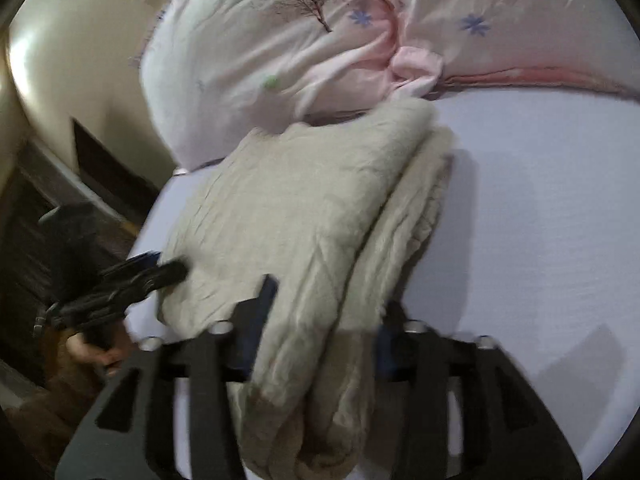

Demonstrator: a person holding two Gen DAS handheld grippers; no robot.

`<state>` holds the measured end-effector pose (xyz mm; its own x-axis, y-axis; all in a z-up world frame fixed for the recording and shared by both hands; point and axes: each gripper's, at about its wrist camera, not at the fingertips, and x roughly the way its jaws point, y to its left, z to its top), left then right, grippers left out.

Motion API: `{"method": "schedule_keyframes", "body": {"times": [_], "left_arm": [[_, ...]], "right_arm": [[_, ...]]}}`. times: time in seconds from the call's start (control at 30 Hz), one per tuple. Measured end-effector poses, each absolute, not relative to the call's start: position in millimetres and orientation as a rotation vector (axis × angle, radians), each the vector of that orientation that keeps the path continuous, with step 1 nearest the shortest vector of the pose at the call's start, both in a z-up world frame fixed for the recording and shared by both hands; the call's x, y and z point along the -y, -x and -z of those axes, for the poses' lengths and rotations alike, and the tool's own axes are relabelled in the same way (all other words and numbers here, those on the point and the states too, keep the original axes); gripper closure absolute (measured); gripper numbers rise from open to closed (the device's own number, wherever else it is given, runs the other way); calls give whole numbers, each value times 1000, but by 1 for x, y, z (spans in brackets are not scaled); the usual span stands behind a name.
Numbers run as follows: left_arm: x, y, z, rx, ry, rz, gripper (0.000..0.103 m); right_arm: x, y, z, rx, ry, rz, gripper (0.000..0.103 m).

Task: Fold small clothes

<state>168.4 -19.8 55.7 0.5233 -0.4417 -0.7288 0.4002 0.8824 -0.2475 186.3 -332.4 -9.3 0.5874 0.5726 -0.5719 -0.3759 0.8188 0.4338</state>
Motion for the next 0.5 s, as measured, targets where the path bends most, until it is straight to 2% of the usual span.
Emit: {"method": "schedule_keyframes", "body": {"times": [0.03,0.13,0.27,0.4,0.43,0.47,0.5], "left_arm": [[13,-160,-62,-844,25,469,24],[5,-144,-83,-736,-12,407,18],[32,-135,-97,-692,27,554,14],[63,-142,-78,-763,-21,608,12],[66,-140,-72,-785,-42,590,12],[70,-140,-65,-798,-79,570,12],[71,-136,-64,-788,-102,572,12]], "right_arm": [[337,-185,5,-740,-303,-533,45],[362,-169,-13,-591,-379,-414,45],[340,-140,-34,-462,-269,-484,46],[291,-140,-23,-574,-137,-634,45],[281,-149,-15,-639,-89,-553,58],[278,-162,-1,-706,-49,-455,59],[281,-164,2,-696,-61,-461,60]]}}
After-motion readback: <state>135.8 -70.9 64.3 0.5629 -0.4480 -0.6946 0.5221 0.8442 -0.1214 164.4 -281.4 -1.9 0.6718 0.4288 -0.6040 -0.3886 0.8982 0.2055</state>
